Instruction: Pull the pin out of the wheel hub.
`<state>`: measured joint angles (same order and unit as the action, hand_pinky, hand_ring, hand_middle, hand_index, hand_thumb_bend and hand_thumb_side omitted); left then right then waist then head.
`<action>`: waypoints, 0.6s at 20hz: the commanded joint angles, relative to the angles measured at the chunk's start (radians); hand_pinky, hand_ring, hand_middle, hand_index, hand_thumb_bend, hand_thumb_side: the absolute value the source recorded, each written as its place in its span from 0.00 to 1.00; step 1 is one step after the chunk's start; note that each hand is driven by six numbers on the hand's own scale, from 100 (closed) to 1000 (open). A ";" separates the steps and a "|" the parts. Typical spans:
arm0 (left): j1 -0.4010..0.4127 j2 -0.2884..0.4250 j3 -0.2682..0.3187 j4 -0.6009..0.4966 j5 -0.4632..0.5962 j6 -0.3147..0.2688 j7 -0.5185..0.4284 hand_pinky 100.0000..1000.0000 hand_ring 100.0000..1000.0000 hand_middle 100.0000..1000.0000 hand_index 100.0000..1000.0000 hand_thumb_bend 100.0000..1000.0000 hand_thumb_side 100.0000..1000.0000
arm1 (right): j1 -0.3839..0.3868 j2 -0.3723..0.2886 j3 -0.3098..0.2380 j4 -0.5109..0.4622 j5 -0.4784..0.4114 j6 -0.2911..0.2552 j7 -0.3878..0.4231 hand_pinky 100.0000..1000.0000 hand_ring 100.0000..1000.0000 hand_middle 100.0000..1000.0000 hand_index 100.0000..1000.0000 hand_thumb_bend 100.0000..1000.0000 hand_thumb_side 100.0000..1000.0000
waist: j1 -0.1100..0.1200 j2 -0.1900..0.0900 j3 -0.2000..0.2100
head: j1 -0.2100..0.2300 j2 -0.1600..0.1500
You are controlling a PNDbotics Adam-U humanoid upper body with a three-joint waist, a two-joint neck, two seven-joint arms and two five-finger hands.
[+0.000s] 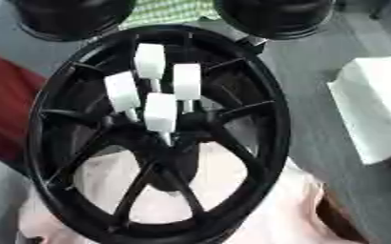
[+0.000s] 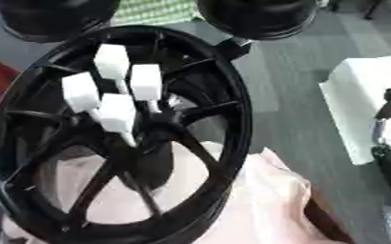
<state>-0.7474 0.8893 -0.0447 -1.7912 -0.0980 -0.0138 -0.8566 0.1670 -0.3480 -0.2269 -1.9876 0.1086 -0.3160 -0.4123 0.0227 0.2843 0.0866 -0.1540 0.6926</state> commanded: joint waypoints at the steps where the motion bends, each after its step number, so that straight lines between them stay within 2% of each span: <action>1: -0.016 0.022 0.013 -0.007 0.004 0.000 -0.002 0.76 0.73 0.64 0.82 0.00 0.75 | -0.004 -0.019 -0.001 -0.012 -0.004 -0.001 0.003 0.74 0.76 0.68 0.82 0.00 0.50 | 0.001 -0.014 0.001 | -0.002 -0.001; 12: -0.028 0.019 0.009 -0.007 0.002 0.000 -0.005 0.76 0.73 0.64 0.82 0.00 0.74 | -0.003 -0.016 -0.001 -0.012 -0.001 0.000 0.002 0.74 0.76 0.68 0.82 0.00 0.50 | 0.002 -0.012 -0.002 | -0.007 0.002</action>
<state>-0.7574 0.8887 -0.0455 -1.7911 -0.0980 -0.0136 -0.8576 0.1670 -0.3480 -0.2267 -1.9876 0.1086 -0.3150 -0.4114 0.0229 0.2846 0.0859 -0.1575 0.6928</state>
